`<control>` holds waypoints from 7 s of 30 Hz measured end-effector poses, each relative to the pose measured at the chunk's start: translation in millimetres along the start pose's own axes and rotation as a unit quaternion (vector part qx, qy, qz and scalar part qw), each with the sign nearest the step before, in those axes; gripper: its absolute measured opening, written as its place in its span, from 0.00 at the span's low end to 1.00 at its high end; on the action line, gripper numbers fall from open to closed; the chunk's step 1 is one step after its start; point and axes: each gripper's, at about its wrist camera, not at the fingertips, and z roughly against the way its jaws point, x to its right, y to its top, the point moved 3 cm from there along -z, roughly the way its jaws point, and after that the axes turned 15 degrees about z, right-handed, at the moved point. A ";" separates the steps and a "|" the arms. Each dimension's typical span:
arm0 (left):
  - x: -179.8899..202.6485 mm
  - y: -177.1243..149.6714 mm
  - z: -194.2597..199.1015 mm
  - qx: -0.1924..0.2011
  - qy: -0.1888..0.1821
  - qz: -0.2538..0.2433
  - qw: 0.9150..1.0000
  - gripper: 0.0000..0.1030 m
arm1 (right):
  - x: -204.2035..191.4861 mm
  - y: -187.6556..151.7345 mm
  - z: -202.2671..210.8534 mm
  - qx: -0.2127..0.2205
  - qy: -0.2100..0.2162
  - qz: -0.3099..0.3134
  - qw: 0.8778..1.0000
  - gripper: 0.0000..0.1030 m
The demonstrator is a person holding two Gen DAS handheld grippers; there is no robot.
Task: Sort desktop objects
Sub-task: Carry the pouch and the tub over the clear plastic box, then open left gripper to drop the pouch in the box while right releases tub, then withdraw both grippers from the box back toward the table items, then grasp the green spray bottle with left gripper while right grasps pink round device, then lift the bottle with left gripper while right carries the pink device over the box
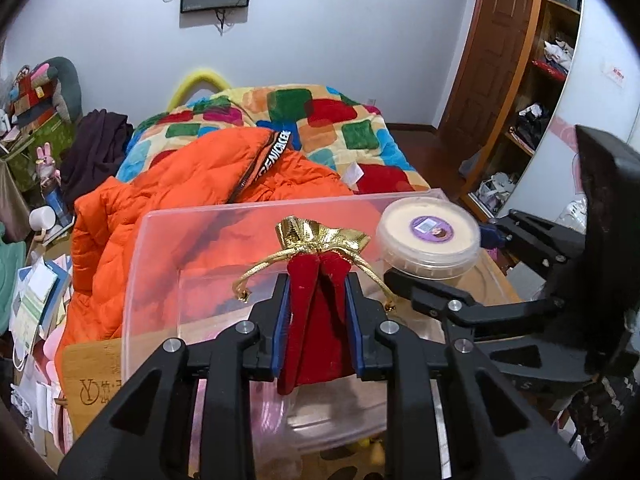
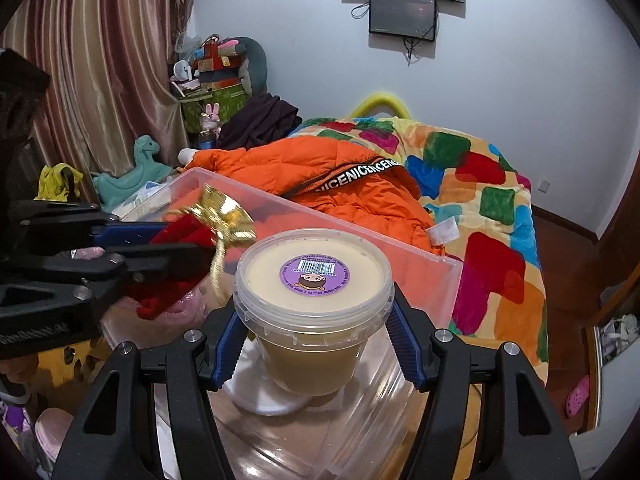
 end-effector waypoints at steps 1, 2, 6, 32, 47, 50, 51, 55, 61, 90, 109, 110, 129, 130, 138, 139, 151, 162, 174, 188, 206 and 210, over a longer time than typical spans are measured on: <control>-0.4 0.3 -2.4 -0.003 0.001 0.000 1.000 0.23 | -0.7 0.1 -0.4 -0.006 -0.007 0.005 1.000 0.59; -0.6 -0.2 -4.1 -0.006 0.002 0.000 1.000 0.24 | -1.9 0.7 -0.4 -0.008 -0.009 0.011 1.000 0.59; -0.6 -2.4 -7.5 -0.013 0.000 0.003 1.000 0.26 | -4.2 2.6 -0.6 -0.020 -0.011 0.027 0.999 0.60; 11.2 -0.2 13.1 0.024 0.029 -0.024 0.999 0.70 | -26.2 4.8 26.0 -0.039 -0.070 0.110 0.991 0.81; 24.7 -7.9 78.4 0.069 0.022 -0.033 0.997 0.83 | -47.8 -4.6 93.3 -0.002 -0.089 0.103 0.991 0.84; 25.3 -17.1 96.6 0.084 0.028 -0.041 0.995 0.86 | -56.9 -10.2 110.4 0.009 -0.095 0.107 0.990 0.87; 24.4 -21.1 103.4 0.090 0.031 -0.043 0.995 0.88 | -59.5 -11.7 115.0 0.013 -0.096 0.108 0.989 0.87; 14.5 -37.8 125.3 0.103 0.035 -0.035 0.993 0.91 | -75.7 -23.0 136.1 0.031 -0.100 0.114 0.988 0.88; -13.1 -70.2 145.9 0.102 0.038 0.001 0.994 0.91 | -105.0 -45.1 154.3 0.044 -0.077 0.107 0.990 0.90; -60.2 -251.3 141.9 0.017 0.026 0.061 0.998 0.92 | -208.5 -71.9 93.8 0.005 0.078 0.127 0.989 0.90; -58.3 -238.4 108.6 0.037 0.071 0.023 0.997 0.92 | -226.5 -67.4 47.0 -0.034 0.101 0.128 0.986 0.60; -59.3 -237.5 108.2 0.039 0.071 0.023 0.996 0.91 | -226.7 -67.5 46.2 -0.034 0.106 0.126 0.986 0.55; -69.9 -224.3 114.4 0.068 0.079 0.053 0.993 0.70 | -222.8 -63.7 74.2 0.002 0.085 0.121 0.989 0.54; -69.5 -222.6 116.6 0.073 0.079 0.053 0.993 0.70 | -221.4 -63.3 76.4 0.004 0.083 0.120 0.989 0.54; -55.9 -204.2 135.4 0.106 0.071 0.044 0.991 0.70 | -199.3 -60.1 98.3 0.019 0.059 0.106 0.992 0.54; -54.1 -202.5 136.2 0.108 0.070 0.042 0.991 0.70 | -195.9 -60.2 101.3 0.020 0.054 0.105 0.993 0.54; -29.6 -176.9 140.0 0.116 0.052 0.025 0.992 0.70 | -157.3 -78.0 128.3 0.018 0.021 0.080 0.996 0.54; -22.8 -138.4 144.9 0.118 0.025 0.037 0.992 0.70 | -112.8 -80.3 143.4 0.018 -0.006 0.047 0.999 0.54; -24.0 -75.3 145.8 0.131 0.010 0.028 0.991 0.70 | -78.3 -51.1 132.5 0.024 -0.015 0.017 0.999 0.54; -36.5 -25.3 121.7 0.141 -0.006 0.027 0.990 0.71 | -54.6 -8.5 84.7 0.021 -0.006 0.003 1.000 0.54; -56.3 -1.7 42.7 0.081 0.013 0.035 0.996 0.71 | -56.1 21.1 9.9 -0.007 0.017 0.018 1.000 0.54; -57.6 -2.2 32.1 0.068 0.014 0.030 0.997 0.71 | -63.2 20.0 -3.4 -0.018 0.024 0.032 0.999 0.54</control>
